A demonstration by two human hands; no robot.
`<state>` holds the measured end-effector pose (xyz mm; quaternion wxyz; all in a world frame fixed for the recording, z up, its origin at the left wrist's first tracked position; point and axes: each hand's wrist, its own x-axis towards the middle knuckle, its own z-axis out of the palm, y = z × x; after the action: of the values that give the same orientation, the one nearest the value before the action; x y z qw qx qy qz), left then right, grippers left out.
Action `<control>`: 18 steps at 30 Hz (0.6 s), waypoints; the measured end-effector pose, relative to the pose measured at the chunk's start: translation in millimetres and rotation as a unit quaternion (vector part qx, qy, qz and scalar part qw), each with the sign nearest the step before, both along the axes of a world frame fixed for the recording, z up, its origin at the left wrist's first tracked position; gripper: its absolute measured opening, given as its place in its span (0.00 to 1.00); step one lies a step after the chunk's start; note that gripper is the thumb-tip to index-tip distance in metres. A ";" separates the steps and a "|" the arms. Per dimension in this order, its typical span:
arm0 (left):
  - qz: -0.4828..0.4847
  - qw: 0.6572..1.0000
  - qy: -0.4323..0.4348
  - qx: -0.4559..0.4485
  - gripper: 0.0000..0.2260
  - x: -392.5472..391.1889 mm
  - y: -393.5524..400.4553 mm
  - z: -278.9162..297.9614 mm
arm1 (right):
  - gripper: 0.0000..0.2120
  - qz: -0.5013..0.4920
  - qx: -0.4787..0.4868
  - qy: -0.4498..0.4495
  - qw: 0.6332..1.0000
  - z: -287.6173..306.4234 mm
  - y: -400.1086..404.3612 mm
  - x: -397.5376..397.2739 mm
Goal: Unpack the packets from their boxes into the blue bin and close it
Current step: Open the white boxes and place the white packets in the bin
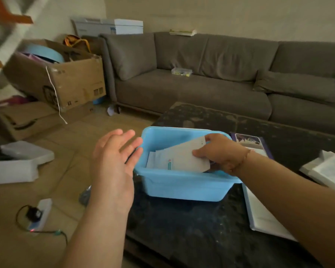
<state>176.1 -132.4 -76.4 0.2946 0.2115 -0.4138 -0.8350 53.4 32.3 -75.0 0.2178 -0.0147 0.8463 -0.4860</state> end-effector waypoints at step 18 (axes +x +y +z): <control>-0.007 1.000 0.003 0.003 0.07 5.1 6.1 4.7 | 0.31 0.218 0.345 0.074 0.910 -10.5 -2.0 -8.8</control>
<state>181.2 -126.3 -71.7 0.2894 0.2064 -0.4120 -0.8390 44.6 30.3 -85.6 0.2461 -0.1588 0.9507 -0.1014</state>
